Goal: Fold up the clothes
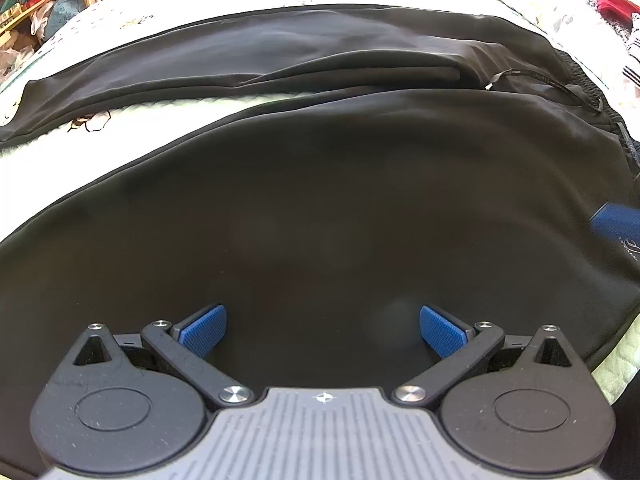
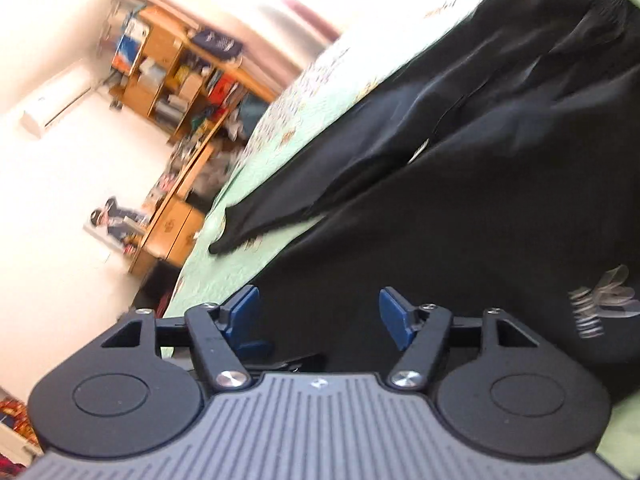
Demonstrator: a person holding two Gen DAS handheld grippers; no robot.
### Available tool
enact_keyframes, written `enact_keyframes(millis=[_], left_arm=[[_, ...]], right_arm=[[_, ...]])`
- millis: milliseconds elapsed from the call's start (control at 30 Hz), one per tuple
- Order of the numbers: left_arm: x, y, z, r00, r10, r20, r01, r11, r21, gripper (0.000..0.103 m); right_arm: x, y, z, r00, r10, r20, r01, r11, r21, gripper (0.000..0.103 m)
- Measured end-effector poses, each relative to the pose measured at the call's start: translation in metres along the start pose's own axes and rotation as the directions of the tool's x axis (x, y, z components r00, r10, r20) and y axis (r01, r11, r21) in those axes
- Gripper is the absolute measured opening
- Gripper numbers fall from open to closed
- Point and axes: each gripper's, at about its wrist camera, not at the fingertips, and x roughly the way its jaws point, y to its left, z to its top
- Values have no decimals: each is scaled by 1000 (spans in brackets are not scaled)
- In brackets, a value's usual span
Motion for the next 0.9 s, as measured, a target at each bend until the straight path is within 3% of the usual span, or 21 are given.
enact_keyframes(millis=[67,133,267,333,467,567,667,900], left_arm=[[0,0,0,1000,-1,-1,1,1000,-1,103],[0,0,0,1000,-2,-1,2,1000,-1,103],[1,1,0,1000,-3,-3,3,1000,-3,103],[1,1,1,1000,-4,-4,4,1000,-3,103],[-1,5,2,1000,-25,-3,25,1000,-16,102],[-6,13,3,998,-60,2,60,997,-47,102],[-13,25,5,994,-107,20,108,988,-110,102],[-19,52,32,985,-152,77,165,961,-222,102]], right_arm=[[16,-6,-5,999,-8,-46,8,1000,18,71],[33,-12,-11,996,-14,-91,18,999,35,65],[11,-15,-13,996,-14,-87,16,1000,17,67],[4,-7,-5,996,-37,-83,36,999,-7,70],[5,4,10,1000,-12,14,12,999,-34,74],[19,-11,8,998,-55,3,55,998,9,78],[32,-18,-5,998,-60,14,60,998,20,67],[33,-4,12,998,49,48,-49,999,9,70]])
